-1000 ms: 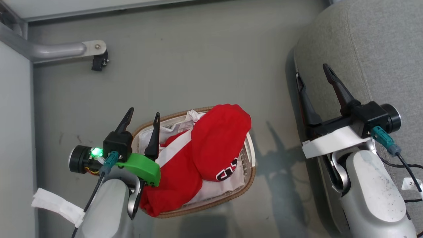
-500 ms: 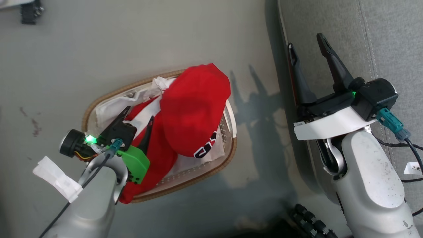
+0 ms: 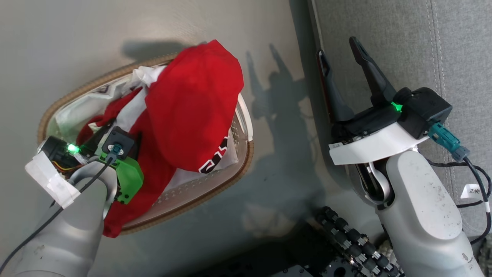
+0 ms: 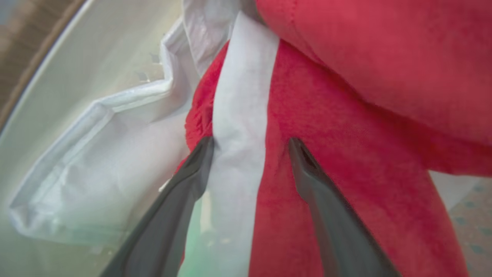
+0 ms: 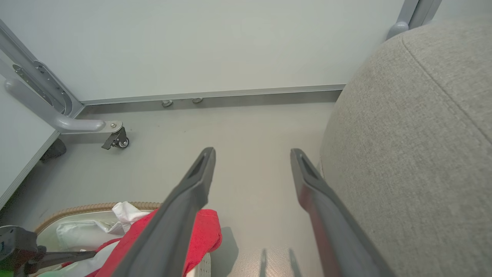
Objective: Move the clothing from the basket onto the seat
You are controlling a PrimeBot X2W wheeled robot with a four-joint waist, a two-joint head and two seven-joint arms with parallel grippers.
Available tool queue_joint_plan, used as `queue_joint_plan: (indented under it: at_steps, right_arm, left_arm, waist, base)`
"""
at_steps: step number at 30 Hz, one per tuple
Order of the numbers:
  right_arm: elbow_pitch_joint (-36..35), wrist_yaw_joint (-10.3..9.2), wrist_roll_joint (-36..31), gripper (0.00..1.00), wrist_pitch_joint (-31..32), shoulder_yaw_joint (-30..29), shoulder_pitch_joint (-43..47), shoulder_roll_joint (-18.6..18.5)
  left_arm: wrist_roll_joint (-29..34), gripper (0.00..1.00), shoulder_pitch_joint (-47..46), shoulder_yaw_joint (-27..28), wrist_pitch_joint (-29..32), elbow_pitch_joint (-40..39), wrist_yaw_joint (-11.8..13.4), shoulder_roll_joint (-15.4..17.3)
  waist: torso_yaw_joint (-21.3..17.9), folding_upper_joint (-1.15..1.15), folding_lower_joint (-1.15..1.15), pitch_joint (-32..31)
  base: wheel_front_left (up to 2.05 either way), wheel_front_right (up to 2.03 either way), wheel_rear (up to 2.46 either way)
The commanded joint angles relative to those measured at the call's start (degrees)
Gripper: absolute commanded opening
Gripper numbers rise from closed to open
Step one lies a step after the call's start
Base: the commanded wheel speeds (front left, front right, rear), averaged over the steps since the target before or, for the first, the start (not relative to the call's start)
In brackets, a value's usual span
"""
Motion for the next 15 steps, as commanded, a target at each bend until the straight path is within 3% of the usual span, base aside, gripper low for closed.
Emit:
queue_joint_plan:
  at_steps: [1, 4, 14, 15]
  right_arm:
    - [0.2, -0.04, 0.4, 1.0, -0.3, 0.2, -0.2, 0.0]
    - [0.1, -0.04, 1.0, 1.0, -0.3, 0.6, 0.1, 0.0]
    - [0.5, -0.04, 1.9, 1.0, -0.3, 1.2, -0.7, -0.1]
    - [0.5, -0.04, 1.9, 1.0, -0.3, 1.2, -0.7, -0.1]
  left_arm:
    - [0.4, 1.0, -1.4, -0.4, 0.0, 1.1, 0.6, 0.5]
    - [1.0, 1.0, -3.3, -1.0, 0.5, 4.3, 1.1, 0.4]
    - [0.7, 1.0, -5.1, -3.9, 1.1, 9.4, -0.6, -1.7]
    - [0.8, 0.63, -4.8, -4.4, 1.3, 9.5, -0.7, -2.0]
  waist:
    - [-2.0, 0.0, -0.01, 2.4]
    - [-2.3, 0.0, -0.01, 3.2]
    - [-2.5, 0.0, -0.01, 3.7]
    - [-2.4, 0.0, -0.01, 3.5]
  base:
    - [0.0, 0.0, 0.0]
    - [0.0, 0.0, 0.0]
    - [0.0, 0.0, 0.0]
    - [0.0, 0.0, 0.0]
